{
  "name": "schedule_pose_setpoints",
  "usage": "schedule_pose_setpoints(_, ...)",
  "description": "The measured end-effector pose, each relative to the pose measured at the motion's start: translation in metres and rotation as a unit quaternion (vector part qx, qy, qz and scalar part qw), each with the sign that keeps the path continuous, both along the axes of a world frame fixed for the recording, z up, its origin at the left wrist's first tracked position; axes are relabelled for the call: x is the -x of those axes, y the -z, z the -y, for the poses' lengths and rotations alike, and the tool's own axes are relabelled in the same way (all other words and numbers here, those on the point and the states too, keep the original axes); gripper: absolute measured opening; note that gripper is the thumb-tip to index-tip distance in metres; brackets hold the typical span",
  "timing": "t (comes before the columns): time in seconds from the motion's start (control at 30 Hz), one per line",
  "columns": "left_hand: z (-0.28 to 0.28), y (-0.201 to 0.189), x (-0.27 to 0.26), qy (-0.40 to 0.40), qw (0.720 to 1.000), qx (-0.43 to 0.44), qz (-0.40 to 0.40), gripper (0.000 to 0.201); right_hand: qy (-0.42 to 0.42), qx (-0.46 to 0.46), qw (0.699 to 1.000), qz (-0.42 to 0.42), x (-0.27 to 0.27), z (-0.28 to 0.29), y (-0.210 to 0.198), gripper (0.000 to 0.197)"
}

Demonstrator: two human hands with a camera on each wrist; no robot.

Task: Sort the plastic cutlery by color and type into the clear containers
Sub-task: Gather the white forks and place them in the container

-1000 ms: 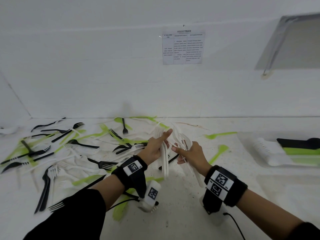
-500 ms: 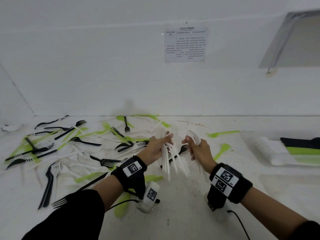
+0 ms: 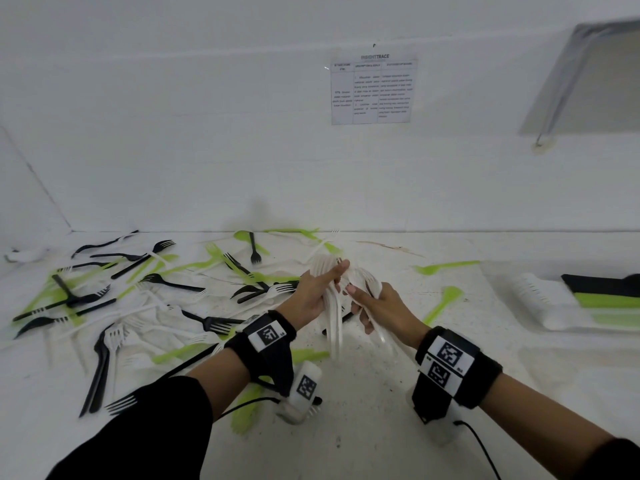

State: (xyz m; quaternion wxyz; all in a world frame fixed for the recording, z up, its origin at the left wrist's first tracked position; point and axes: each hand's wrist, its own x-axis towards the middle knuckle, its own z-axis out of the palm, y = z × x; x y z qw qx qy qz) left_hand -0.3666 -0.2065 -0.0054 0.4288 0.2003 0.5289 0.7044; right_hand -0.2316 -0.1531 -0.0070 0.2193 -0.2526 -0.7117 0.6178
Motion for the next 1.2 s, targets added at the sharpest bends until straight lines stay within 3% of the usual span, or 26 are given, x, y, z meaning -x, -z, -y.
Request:
schedule_pose_setpoints(0.13, 0.003, -0.002, -0.001, 0.012, 0.999, -0.029, 0.04, 0.014, -0.014, 0.046, 0.999, -0.013, -0.002, 0.0, -0.003, 0.033)
schedule_pose_setpoints(0.33, 0.0, -0.003, -0.005, 0.012, 0.999, -0.035, 0.04, 0.013, -0.007, 0.046, 0.997, -0.069, -0.002, -0.003, -0.006, 0.03)
schedule_pose_setpoints(0.47, 0.001, -0.005, -0.007, 0.029, 0.997, -0.051, 0.048, 0.02, -0.045, 0.028, 0.997, -0.059, -0.001, 0.0, -0.005, 0.025)
schedule_pose_setpoints(0.8, 0.006, -0.006, -0.005, 0.08, 0.993, -0.064, 0.054, 0.012, -0.092, 0.083, 0.992, -0.034, -0.009, 0.001, -0.003, 0.017)
schedule_pose_setpoints(0.97, 0.006, -0.004, -0.003, 0.019, 0.998, -0.047, 0.03, 0.018, -0.091, 0.129, 0.987, -0.025, -0.009, 0.0, 0.001, 0.026)
schedule_pose_setpoints(1.13, 0.005, -0.005, 0.013, -0.073, 0.989, -0.084, 0.098, 0.015, -0.098, 0.111, 0.989, 0.01, -0.015, -0.004, 0.005, 0.036)
schedule_pose_setpoints(1.2, 0.007, -0.008, 0.025, -0.111, 0.983, -0.101, 0.108, 0.015, -0.062, 0.111, 0.991, 0.03, -0.02, -0.008, 0.008, 0.036)
